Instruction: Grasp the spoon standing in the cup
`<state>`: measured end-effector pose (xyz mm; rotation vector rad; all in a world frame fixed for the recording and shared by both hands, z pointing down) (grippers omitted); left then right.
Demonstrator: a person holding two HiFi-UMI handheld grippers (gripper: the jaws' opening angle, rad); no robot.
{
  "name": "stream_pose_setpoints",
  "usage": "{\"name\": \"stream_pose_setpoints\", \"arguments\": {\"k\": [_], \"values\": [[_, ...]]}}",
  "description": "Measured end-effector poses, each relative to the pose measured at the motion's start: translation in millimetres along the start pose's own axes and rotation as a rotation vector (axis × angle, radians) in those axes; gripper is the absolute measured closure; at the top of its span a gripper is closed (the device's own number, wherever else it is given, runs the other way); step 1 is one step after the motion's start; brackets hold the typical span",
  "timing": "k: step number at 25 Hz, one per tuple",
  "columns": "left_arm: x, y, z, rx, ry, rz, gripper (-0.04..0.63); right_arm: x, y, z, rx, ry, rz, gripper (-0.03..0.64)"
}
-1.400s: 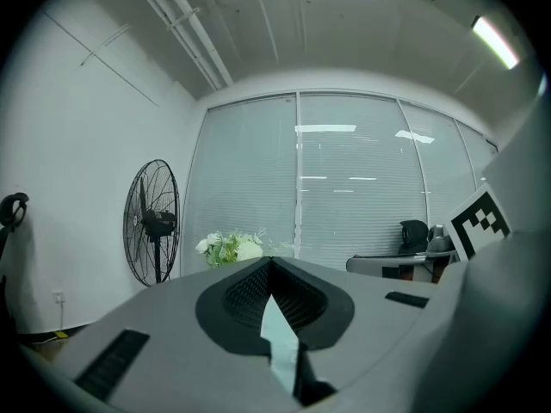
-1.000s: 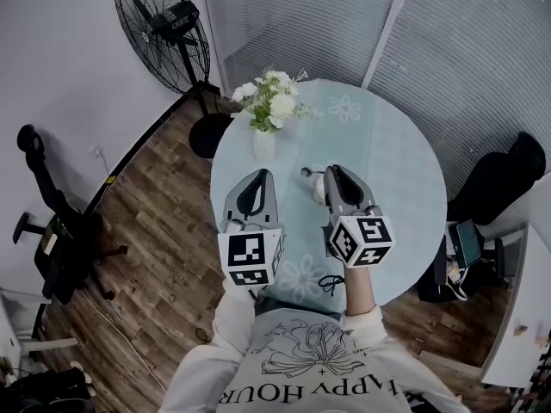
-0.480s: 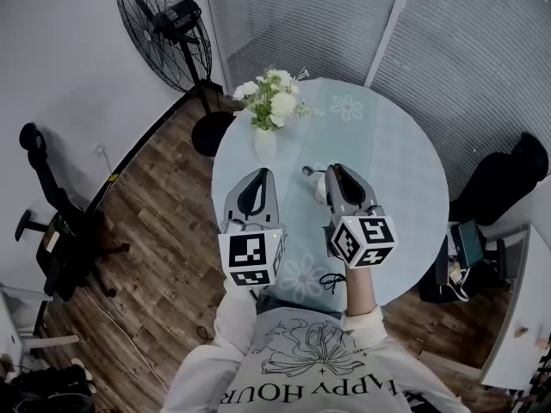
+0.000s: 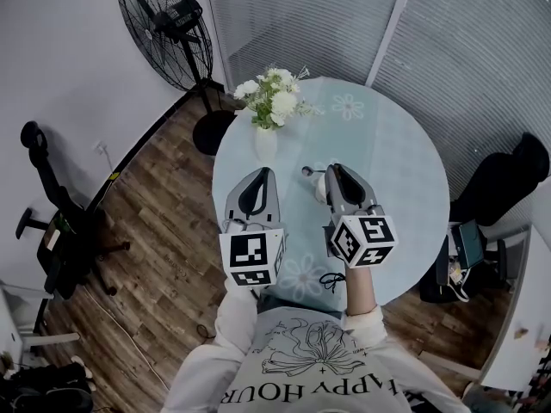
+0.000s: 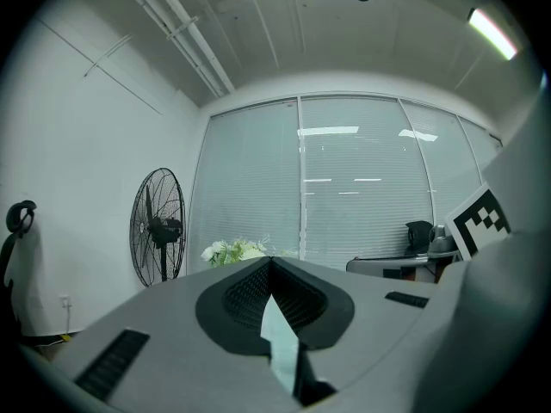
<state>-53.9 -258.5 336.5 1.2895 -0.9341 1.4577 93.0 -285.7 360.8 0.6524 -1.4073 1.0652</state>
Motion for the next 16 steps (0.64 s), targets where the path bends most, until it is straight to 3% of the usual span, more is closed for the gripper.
{"name": "stream_pose_setpoints", "arguments": {"k": [16], "values": [[0.5,1.0,0.4,-0.008,0.002,0.000,0.589,1.1,0.3,1.3,-0.006,0.012,-0.004,0.568]]}}
Point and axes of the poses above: the fingertips, and each gripper's own axes: z forward along the fingers, y to its left, x out of its underside, the point moved 2 cm from there along -z, backward along the fingers, and after that the axes turned 4 degrees about y, right-handed, at the moved point
